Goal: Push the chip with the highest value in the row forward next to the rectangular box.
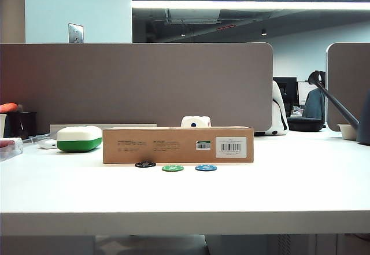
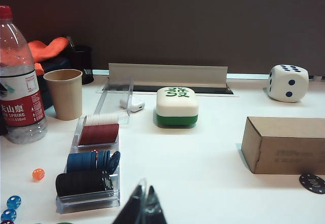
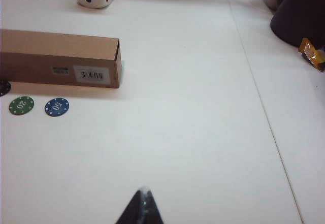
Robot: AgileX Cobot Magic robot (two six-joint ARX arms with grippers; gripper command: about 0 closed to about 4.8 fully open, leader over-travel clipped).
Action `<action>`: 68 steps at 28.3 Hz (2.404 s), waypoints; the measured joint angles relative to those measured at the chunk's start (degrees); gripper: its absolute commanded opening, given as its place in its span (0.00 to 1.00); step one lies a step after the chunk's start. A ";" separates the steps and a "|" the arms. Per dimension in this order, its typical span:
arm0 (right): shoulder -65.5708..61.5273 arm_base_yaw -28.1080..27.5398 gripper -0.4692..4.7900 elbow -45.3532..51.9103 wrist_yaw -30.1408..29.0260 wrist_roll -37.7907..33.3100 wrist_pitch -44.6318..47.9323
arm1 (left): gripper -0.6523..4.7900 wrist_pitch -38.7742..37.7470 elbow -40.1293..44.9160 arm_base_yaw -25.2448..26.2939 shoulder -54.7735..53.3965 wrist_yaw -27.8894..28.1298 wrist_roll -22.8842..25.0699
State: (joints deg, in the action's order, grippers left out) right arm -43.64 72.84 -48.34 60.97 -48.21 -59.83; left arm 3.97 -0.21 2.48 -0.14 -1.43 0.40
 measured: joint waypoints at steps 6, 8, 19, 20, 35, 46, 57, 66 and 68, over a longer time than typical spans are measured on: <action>0.00 0.00 0.07 0.00 0.50 -0.02 1.75 | 0.11 -0.02 0.00 -0.57 0.00 0.00 0.00; 0.00 0.00 0.07 0.00 0.52 -0.02 2.08 | 0.11 -0.15 0.00 -1.16 0.00 0.02 0.00; 0.00 0.00 0.07 0.00 1.03 -0.02 2.19 | 0.11 -0.57 0.00 -2.14 0.00 -0.02 0.00; -0.02 -0.02 0.07 0.00 1.03 -0.02 2.16 | 0.11 -0.59 0.00 -2.14 0.00 -0.02 0.00; -0.04 -0.02 0.07 0.00 1.03 0.00 2.38 | 0.11 -0.72 0.00 -2.16 0.00 -0.02 0.00; 0.70 -0.22 0.07 0.04 2.84 2.38 1.84 | 0.11 -0.74 0.00 -2.14 0.00 -0.02 0.00; 16.63 -33.46 0.07 10.21 -3.04 14.93 11.26 | 0.11 -0.76 0.00 -2.16 0.00 0.00 0.00; 28.22 -60.33 0.07 21.07 -34.91 37.29 34.21 | 0.11 -0.76 0.00 -2.16 0.00 0.02 0.00; 29.99 -64.39 0.07 22.29 -42.42 39.74 37.27 | 0.11 -0.79 0.00 -2.16 0.00 -0.04 0.00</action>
State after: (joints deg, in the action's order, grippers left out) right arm -13.65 8.45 -26.04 18.55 -8.47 -22.57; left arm 3.18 -0.21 0.32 -0.14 -1.48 0.40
